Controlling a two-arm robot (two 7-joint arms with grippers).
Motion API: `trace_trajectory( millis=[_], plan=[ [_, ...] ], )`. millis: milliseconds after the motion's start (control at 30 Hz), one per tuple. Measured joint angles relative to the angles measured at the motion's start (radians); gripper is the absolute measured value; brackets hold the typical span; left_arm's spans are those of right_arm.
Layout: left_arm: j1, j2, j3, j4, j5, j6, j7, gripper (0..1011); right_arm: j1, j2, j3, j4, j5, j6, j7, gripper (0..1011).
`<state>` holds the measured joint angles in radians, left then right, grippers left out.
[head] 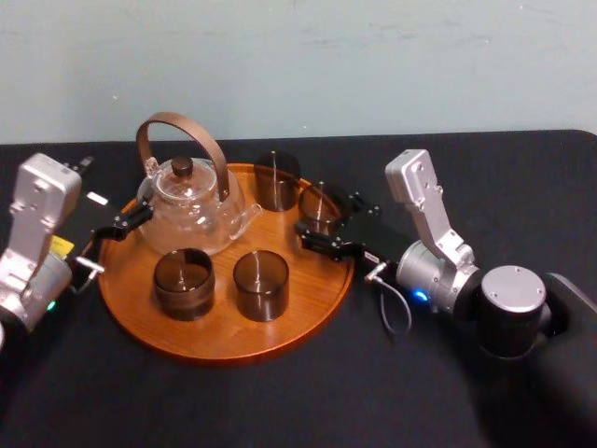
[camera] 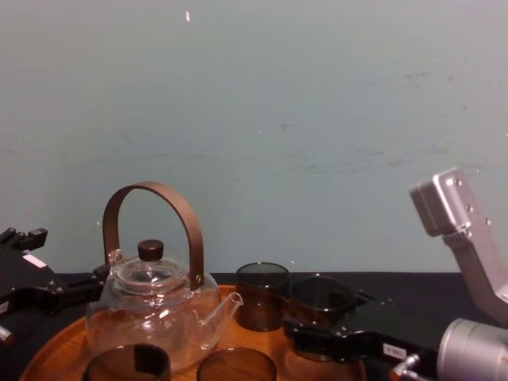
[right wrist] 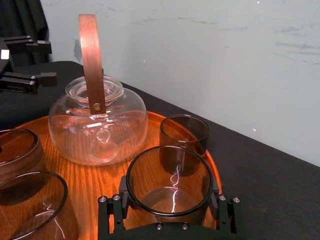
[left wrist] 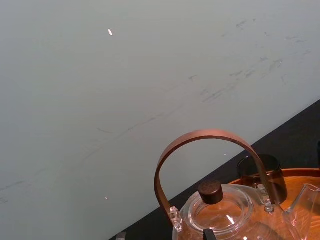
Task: Pick up the glass from the table and place it on the tray.
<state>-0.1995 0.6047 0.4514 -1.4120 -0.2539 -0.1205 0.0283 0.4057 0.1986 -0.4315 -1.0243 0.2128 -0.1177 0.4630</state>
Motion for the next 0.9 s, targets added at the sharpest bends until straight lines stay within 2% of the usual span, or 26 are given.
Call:
trace_trajectory(
  millis=[400, 800, 900],
  plan=[
    [0.0, 0.0, 0.0, 0.0, 0.0, 0.0, 0.0, 1001, 0.024, -0.02, -0.009, 0.048, -0.021, -0.018, -0.006, 905],
    [0.0, 0.0, 0.0, 0.0, 0.0, 0.0, 0.0, 1001, 0.027, -0.022, -0.01, 0.053, -0.028, -0.019, -0.01, 905],
    [0.0, 0.0, 0.0, 0.0, 0.0, 0.0, 0.0, 1001, 0.026, -0.022, -0.01, 0.052, -0.027, -0.019, -0.01, 959]
  ],
)
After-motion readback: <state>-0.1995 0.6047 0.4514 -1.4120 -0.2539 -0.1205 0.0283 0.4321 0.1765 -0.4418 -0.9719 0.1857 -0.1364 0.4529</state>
